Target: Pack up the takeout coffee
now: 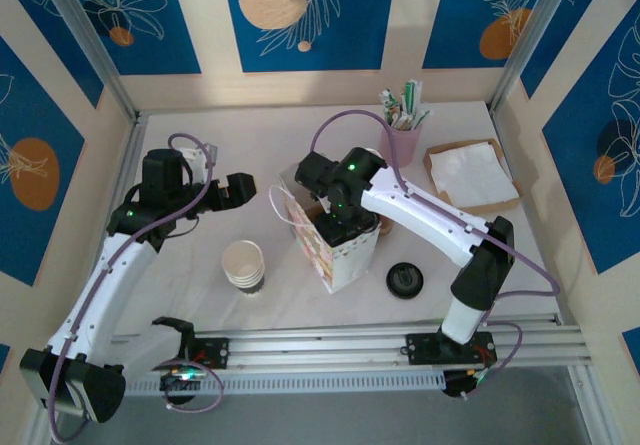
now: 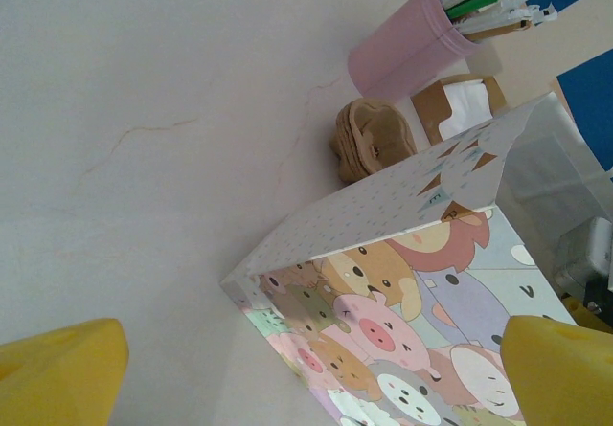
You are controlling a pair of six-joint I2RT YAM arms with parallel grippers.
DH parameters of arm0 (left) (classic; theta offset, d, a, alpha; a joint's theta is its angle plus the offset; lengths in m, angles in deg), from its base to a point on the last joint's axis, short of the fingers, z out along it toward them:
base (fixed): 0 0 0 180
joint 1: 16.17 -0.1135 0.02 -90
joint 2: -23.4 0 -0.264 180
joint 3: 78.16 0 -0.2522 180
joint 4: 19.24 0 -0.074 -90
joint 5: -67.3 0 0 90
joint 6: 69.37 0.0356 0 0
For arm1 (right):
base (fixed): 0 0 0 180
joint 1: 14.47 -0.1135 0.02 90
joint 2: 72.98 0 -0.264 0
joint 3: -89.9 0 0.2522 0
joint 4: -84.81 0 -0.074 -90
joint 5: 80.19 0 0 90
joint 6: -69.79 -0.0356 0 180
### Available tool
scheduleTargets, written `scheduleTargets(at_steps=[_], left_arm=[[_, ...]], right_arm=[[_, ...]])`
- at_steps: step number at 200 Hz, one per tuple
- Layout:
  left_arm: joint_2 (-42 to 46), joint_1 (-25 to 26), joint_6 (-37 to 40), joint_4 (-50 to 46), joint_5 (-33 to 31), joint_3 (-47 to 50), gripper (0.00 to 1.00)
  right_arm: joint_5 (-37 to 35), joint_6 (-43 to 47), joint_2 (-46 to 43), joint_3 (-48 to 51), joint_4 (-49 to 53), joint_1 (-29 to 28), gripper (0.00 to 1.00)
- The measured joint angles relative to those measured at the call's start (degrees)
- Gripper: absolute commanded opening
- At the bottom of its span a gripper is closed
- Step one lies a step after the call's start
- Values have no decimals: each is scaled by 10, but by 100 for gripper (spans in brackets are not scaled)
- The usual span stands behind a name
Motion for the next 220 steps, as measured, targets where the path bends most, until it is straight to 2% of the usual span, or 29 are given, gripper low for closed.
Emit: scheduleTargets(at_steps=[220], left_arm=[[0,0,0,0,0,0,100]], right_arm=[[0,6,-24,49,-45,4,61]])
